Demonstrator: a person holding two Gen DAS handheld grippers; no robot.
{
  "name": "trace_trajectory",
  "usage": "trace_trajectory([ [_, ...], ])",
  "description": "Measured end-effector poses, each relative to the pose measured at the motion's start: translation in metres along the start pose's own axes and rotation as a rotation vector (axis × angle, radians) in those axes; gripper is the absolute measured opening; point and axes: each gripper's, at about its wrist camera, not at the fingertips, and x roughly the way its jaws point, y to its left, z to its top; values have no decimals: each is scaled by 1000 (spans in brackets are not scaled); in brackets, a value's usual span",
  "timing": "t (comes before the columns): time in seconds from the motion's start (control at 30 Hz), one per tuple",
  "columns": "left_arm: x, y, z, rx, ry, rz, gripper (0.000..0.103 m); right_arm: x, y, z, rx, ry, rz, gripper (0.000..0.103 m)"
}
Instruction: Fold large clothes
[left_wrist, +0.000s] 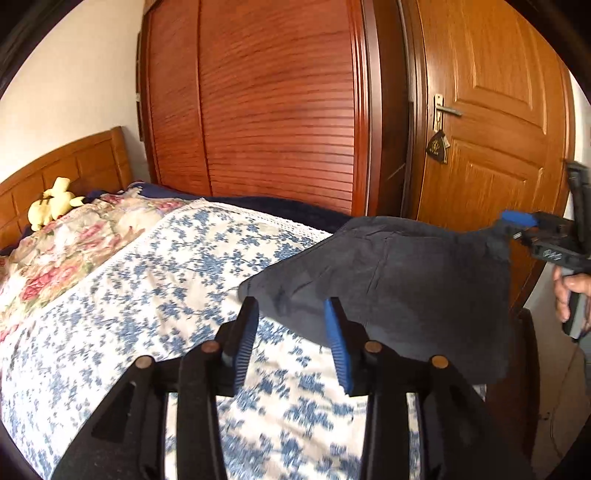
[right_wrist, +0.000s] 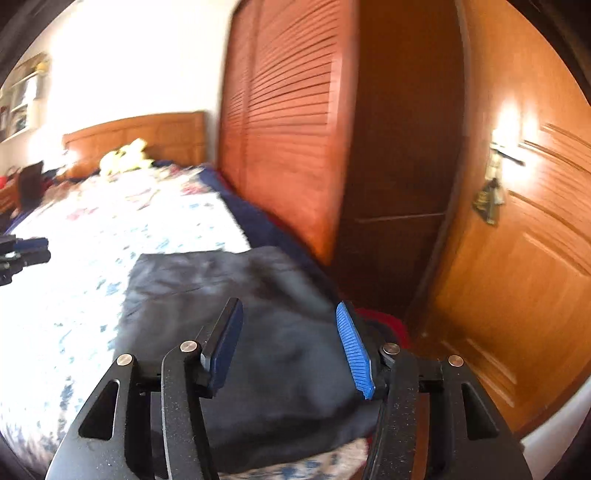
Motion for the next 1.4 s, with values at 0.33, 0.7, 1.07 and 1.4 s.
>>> trace_trajectory([
  [0.33,-107,27,-34,-45,-60,43,42,90,-9,-39,46,228,-42,54],
  [0.7,-187,43,-58,-67,-93,124,59,49,14,-14,59,170,-79,54],
  [1.07,-249,51,-98,-136,-29,263,59,-24,146,4,-28,66,200,68],
  [1.4,-273,74,-142,-245,31,343,59,-51,261,-5,-74,35,392,79],
])
